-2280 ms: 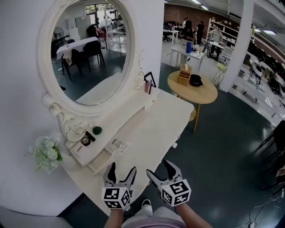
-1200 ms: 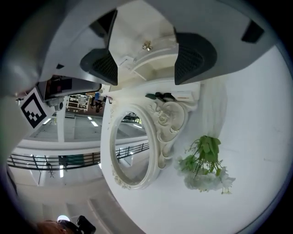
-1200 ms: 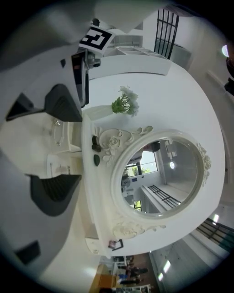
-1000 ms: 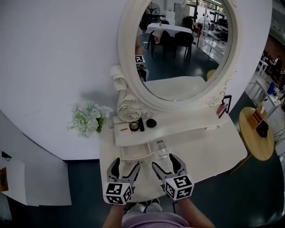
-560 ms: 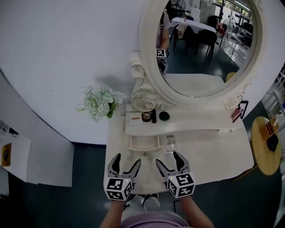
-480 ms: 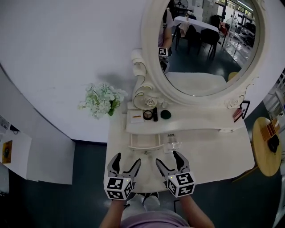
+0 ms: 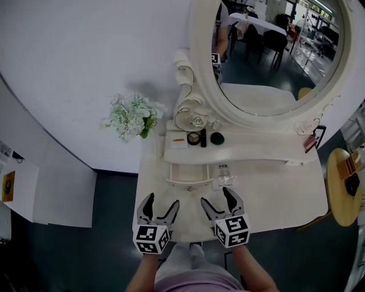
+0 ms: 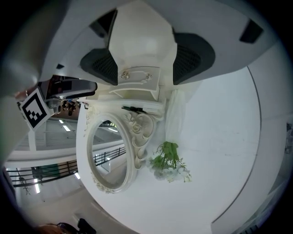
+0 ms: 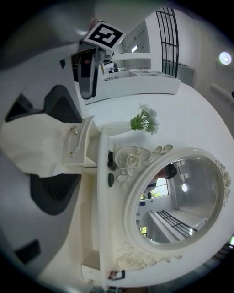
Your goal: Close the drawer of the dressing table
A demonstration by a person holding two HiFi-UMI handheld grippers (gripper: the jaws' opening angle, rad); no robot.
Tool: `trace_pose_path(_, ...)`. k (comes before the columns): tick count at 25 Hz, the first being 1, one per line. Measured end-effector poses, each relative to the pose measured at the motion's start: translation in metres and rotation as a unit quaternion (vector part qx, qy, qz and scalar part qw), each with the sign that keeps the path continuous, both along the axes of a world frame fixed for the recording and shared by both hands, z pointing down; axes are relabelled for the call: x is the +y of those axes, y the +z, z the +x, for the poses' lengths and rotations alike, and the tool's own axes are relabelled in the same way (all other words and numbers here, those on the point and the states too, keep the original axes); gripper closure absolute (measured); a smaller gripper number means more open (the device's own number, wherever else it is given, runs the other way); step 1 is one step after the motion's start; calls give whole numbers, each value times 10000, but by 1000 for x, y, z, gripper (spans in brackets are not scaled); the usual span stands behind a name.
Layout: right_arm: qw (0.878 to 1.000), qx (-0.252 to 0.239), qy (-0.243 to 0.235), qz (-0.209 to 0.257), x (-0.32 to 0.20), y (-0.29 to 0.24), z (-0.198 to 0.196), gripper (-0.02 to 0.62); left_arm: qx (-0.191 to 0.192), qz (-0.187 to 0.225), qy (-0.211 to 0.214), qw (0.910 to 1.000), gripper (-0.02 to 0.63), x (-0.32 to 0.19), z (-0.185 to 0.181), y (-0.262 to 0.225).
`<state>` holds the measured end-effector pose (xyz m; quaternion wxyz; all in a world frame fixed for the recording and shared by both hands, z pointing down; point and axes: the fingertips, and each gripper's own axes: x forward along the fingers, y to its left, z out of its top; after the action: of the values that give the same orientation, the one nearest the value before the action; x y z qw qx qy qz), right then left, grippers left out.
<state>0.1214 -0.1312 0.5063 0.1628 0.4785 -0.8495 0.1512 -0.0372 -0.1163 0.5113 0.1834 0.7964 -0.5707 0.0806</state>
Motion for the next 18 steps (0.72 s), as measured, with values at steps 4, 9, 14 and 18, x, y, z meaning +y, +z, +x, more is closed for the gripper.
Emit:
trace_pose_path(4,9999,113,29,-74,-6,10,-3,267,-14,-66,68,10000,224,-10,-1,8)
trace_pose_path(9,9996,197,125,-156,-17,20,-5,270,-41,-114,209,9997,224,-25,1,15)
trace_pose_path(14,9993,280,162,-206,-27,30,-8,273,-82,-219,306,9993,225,-33,1,26)
trace_pose_path(18,9990,348,191,-223,-34,34,-9,278,-119,-267,384,9988,227,-40,2,32)
